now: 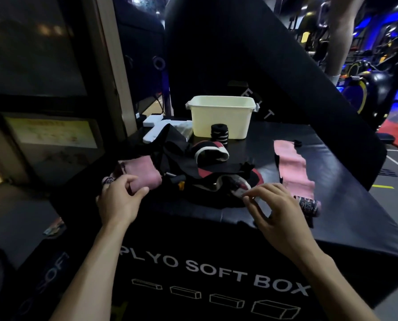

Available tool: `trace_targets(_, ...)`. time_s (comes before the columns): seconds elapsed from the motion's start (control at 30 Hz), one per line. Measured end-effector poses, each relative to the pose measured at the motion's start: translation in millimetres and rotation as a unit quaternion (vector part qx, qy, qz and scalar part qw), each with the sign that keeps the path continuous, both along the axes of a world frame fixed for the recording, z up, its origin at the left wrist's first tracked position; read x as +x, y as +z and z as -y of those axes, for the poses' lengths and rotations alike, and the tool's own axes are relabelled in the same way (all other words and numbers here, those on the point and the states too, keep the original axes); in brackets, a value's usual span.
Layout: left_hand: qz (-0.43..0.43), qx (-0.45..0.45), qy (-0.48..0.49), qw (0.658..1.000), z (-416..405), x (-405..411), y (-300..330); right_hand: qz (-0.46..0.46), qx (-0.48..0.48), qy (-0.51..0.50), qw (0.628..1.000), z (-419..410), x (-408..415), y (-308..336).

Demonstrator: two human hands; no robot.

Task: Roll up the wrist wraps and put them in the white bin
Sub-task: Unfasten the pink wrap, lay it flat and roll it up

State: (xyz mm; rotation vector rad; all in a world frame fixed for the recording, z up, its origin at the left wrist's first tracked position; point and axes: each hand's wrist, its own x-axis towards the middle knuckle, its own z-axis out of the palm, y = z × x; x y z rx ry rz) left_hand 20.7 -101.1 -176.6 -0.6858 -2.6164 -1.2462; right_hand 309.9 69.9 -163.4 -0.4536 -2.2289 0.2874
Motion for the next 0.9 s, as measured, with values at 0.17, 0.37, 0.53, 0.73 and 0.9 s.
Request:
trace_targets(0.17,-0.159,0.167,-0.108,0.967,5.5,38.2,41.8,-0.035,-0.106,0.058,0.992,15.1,-8.5,4.8)
trace_targets(0.37,-0.311,0.214,-0.225,0.898,1.8,93.4,73.0,-0.104,-0.311,0.161,0.931,37.8,-22.9,15.8)
trace_targets(0.53,-0.323,0.198,-0.357,0.854,-14.9,137.5,70.7,-0.186,-0.400,0.233,0.867,43.1,-29.5,26.2)
trace_targets(0.73,-0.240,0.156,-0.449,0.846,-22.8,143.9,61.3,-0.204,-0.503,0.170,0.822,29.7,-18.9,29.4)
trace_targets(0.9,-0.168,0.128,-0.509,0.835,-24.3,149.8,57.8,-0.211,-0.586,0.206,0.754,18.1,-10.0,39.1)
